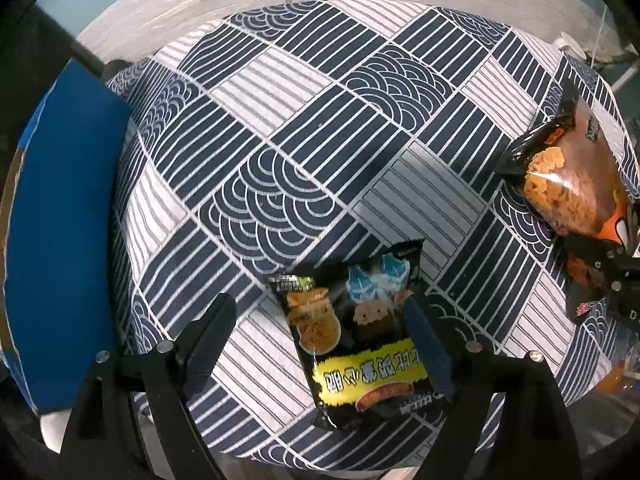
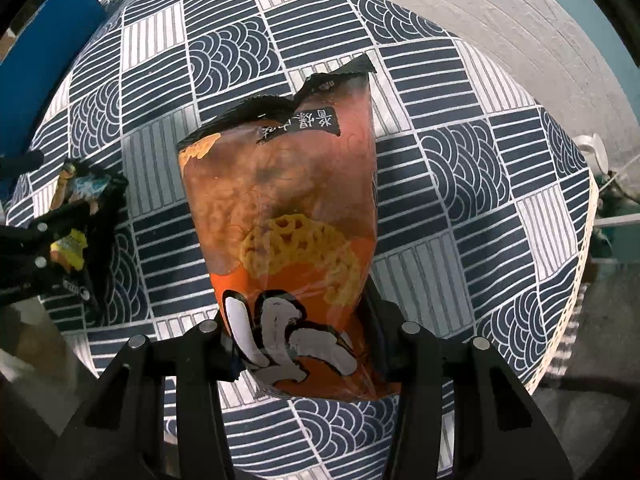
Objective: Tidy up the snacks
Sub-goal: 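Lift both held snacks and carry them over the box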
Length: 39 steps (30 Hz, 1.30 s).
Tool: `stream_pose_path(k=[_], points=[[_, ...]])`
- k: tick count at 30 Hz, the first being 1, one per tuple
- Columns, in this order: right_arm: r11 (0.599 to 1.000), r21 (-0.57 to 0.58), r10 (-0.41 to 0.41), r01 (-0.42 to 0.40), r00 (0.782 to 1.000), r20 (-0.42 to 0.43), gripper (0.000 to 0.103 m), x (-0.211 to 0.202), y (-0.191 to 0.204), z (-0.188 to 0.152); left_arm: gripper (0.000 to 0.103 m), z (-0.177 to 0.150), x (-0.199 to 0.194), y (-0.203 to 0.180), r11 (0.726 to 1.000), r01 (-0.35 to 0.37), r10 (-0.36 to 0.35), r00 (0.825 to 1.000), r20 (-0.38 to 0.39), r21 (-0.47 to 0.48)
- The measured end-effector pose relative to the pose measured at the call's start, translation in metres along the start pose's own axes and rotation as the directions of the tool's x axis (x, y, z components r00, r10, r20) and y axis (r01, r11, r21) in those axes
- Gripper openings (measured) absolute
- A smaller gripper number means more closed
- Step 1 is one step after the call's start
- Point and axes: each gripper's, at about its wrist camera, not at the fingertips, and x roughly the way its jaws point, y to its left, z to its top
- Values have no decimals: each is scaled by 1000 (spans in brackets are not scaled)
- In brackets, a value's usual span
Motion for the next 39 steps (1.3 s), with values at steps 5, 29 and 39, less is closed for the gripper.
stream_pose_path(k=[5,29,39], points=[[1000,-1,12,-12,1000,3,46,-5,9,-3,87,-14,7,-1,998,45,-46,999,-14,-32],[999,23,31,-32,998,54,45,-3,-6,14,63,1,-2,-14,990,126,-127,992,9,57],[998,31,44,-48,992,121,45,-37,3,31,63,8,-57,20,995,86,-94,984,151,55]])
